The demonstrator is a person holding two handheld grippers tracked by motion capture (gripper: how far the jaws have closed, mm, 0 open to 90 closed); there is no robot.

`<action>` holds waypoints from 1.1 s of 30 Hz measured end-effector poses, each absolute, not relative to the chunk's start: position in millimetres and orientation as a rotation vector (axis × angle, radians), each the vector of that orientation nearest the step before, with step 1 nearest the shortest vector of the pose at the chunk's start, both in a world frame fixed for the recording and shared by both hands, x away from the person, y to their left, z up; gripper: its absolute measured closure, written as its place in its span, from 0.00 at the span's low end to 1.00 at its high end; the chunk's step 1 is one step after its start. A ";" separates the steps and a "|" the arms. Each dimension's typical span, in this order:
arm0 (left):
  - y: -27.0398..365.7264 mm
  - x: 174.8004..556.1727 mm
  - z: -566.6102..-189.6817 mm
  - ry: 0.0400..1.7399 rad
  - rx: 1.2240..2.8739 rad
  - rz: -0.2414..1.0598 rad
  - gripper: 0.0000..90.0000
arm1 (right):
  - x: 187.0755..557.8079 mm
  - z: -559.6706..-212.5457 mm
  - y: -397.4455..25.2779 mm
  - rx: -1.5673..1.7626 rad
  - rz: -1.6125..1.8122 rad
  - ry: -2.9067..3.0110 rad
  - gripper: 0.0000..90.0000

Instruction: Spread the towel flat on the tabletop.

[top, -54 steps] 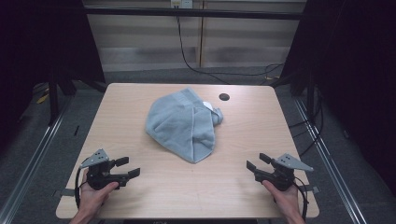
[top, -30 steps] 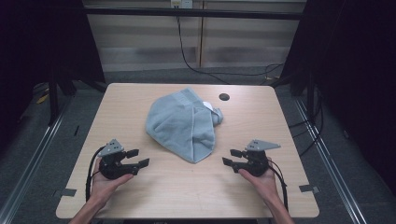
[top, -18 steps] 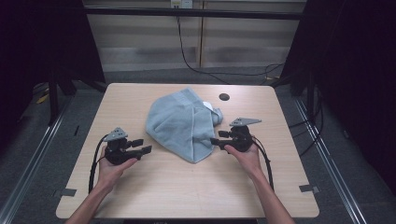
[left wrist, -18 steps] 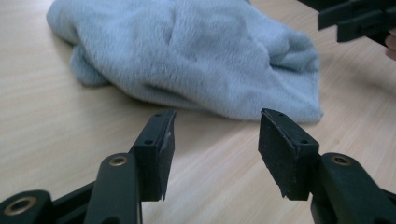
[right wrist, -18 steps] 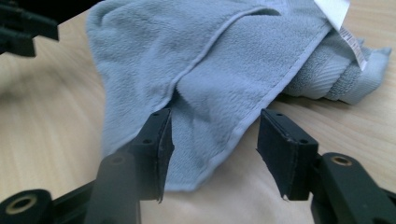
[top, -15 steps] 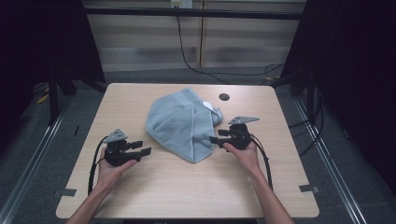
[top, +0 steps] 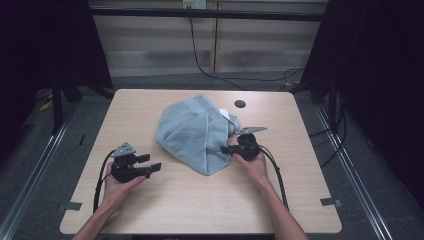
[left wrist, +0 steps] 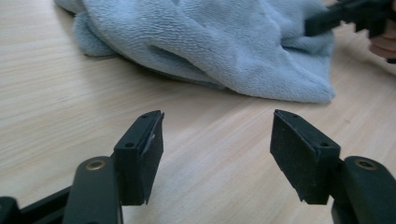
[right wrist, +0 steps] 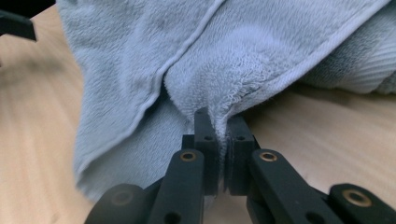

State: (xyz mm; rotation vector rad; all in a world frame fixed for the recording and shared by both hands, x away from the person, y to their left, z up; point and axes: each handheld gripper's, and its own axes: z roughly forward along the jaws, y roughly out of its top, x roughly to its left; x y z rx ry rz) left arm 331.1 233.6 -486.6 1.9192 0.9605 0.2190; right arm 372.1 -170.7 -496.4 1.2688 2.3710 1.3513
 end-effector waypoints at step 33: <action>160.9 337.3 -490.1 0.718 2.102 0.106 0.84 | 273.4 -493.8 -218.9 1.257 1.301 2.445 0.89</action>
